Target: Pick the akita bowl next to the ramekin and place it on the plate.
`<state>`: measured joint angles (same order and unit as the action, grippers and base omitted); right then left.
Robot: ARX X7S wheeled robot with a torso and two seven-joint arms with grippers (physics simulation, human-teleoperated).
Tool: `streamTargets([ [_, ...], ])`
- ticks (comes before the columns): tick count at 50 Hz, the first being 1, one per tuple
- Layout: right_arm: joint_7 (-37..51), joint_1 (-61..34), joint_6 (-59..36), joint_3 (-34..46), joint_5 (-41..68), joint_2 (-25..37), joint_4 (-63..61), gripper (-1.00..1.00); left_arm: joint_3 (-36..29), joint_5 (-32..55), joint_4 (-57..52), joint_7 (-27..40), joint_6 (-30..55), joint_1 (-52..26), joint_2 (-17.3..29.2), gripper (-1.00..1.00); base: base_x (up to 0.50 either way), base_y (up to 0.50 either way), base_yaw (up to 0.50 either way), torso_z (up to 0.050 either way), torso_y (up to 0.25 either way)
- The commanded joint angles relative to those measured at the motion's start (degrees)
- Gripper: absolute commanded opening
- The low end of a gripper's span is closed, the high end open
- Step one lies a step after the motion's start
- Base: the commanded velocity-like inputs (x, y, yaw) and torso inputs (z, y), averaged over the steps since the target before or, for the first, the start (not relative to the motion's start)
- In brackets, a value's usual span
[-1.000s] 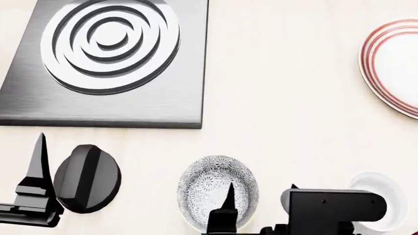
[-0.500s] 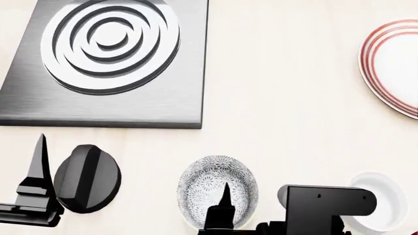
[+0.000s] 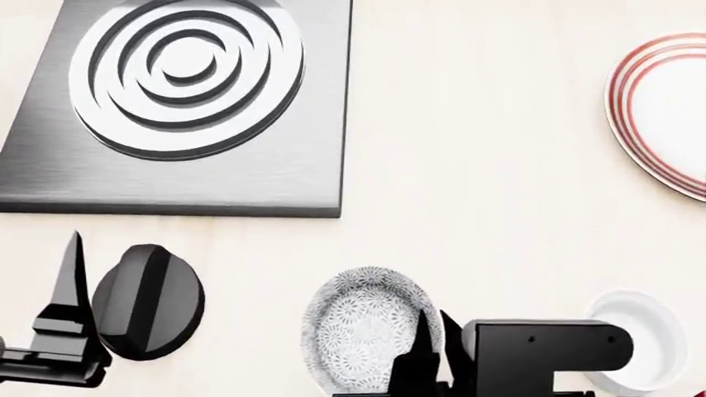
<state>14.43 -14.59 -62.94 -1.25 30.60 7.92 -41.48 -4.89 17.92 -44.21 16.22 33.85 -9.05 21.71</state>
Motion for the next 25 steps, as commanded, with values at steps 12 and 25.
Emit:
streamTargets([
  [12, 0.8, -2.1, -1.5, -0.2, 2.5, 0.0, -4.3, -1.00, -0.3, 0.4, 0.4, 0.3, 0.0, -0.3, 0.3, 1.00, 0.00, 0.00, 0.00, 0.000, 0.000],
  [25, 0.5, -4.3, -4.8, -11.3, 14.1, -5.2, -4.1, -1.00, -0.4, 0.6, 0.6, 0.6, -0.2, -0.4, 0.4, 1.00, 0.00, 0.00, 0.00, 0.000, 0.000],
])
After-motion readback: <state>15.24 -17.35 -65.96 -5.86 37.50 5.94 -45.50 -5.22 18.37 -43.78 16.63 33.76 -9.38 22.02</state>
